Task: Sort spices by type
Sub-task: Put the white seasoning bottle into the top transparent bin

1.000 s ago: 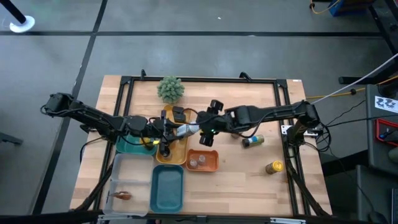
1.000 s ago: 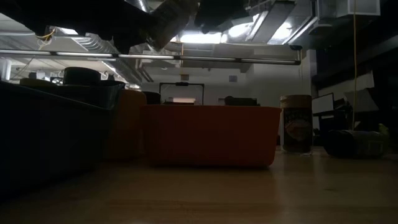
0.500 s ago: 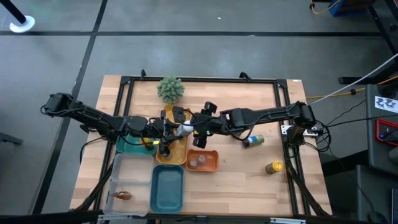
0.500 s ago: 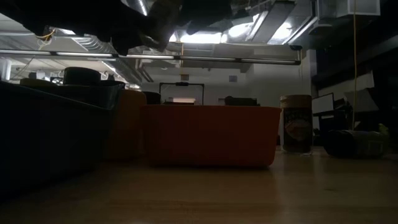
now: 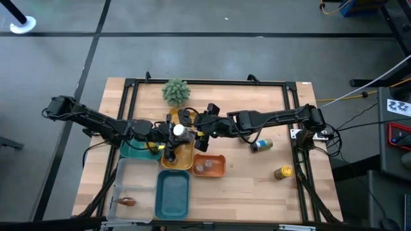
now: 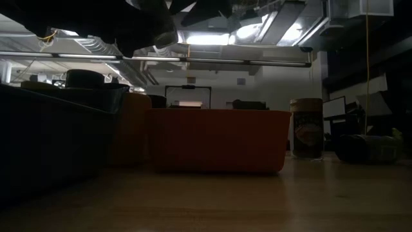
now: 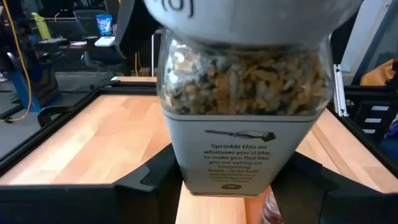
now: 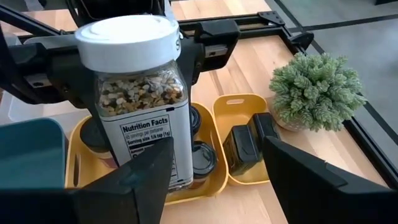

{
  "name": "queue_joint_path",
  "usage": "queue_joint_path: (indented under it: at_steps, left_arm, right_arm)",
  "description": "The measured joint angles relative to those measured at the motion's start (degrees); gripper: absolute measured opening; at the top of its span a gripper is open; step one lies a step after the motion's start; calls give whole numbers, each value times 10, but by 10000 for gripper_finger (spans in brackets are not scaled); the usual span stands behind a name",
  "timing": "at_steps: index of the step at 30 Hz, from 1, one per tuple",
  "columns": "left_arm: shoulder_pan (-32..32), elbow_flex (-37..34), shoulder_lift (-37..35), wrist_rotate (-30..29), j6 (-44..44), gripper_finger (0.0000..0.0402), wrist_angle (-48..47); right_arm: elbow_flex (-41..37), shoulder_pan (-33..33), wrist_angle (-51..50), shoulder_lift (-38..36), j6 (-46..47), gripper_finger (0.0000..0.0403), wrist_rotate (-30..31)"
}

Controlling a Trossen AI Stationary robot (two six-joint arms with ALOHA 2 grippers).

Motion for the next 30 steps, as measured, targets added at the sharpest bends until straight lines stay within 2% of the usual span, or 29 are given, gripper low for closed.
queue_joint_path:
  at_steps: [8, 14, 21, 30]
  left_arm:
    - [0, 1, -4, -2, 0, 186, 2]
    - [-1, 1, -40, -2, 0, 186, -10]
    - [-13, 1, -126, -3, -11, 186, -150]
    - [-93, 1, -273, 32, -23, 186, -363]
  right_arm:
    - [1, 0, -42, 1, 0, 248, 18]
    - [1, 1, -49, 1, 0, 248, 20]
    - [1, 1, -66, 1, -1, 248, 20]
    - [1, 1, -66, 1, 4, 248, 8]
